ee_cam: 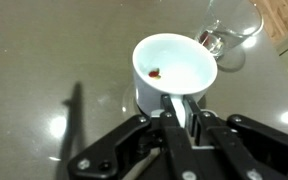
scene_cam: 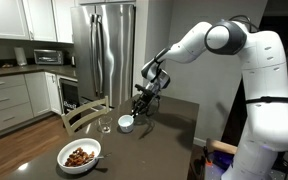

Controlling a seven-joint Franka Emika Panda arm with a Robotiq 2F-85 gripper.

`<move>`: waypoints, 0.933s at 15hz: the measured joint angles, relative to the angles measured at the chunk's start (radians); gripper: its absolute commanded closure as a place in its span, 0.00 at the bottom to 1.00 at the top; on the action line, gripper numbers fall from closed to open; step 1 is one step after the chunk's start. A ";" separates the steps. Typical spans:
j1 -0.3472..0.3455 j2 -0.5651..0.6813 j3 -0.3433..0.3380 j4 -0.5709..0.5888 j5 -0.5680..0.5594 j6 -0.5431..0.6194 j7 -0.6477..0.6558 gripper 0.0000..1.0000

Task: Slide the white mug to the right, pour the contents in the white mug into the bowl

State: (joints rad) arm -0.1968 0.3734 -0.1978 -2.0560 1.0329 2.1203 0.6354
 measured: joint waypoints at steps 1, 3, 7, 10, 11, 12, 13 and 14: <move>0.000 0.001 -0.003 0.001 0.000 0.005 0.001 0.93; 0.001 0.001 -0.008 0.001 0.000 0.030 0.005 0.93; 0.004 0.001 -0.011 0.000 -0.001 0.073 0.012 0.72; 0.004 0.001 -0.011 0.000 -0.001 0.073 0.012 0.45; 0.004 0.001 -0.011 0.000 -0.001 0.073 0.012 0.41; 0.004 0.001 -0.011 0.000 -0.001 0.073 0.012 0.34; 0.004 0.001 -0.011 0.000 -0.001 0.075 0.012 0.29; 0.005 0.001 -0.011 0.000 -0.002 0.081 0.012 0.21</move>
State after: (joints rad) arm -0.1913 0.3745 -0.2085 -2.0557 1.0310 2.2016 0.6472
